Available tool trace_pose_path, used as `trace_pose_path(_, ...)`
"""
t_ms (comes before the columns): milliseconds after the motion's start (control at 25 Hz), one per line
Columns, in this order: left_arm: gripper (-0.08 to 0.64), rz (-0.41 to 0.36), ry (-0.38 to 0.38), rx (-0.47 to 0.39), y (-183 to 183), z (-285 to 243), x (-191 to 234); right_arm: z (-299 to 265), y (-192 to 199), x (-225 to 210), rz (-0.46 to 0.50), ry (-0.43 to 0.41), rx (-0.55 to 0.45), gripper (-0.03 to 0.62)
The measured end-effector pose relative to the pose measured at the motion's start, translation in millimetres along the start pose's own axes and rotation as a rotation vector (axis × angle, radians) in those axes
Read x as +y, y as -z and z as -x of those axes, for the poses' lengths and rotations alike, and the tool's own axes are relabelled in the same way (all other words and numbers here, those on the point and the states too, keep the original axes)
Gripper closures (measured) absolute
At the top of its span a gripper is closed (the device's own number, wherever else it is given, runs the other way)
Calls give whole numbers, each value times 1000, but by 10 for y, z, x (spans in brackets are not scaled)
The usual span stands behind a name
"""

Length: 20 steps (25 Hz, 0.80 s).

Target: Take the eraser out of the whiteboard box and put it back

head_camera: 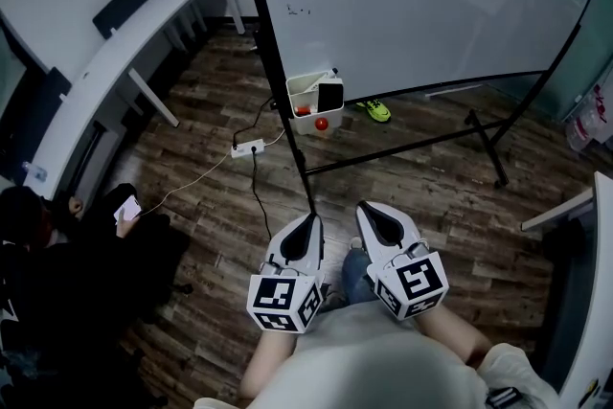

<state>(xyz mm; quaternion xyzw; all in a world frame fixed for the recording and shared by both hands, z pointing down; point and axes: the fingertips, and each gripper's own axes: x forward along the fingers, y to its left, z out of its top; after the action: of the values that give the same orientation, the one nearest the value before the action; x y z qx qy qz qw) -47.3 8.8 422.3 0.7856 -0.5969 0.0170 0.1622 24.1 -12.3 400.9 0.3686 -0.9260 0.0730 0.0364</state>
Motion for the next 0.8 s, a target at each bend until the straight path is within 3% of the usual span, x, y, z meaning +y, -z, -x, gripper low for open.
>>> trace_pose_path(800, 555, -9, 22, -7, -24, 16, -12, 63, -61, 5, 14, 34, -36, 588)
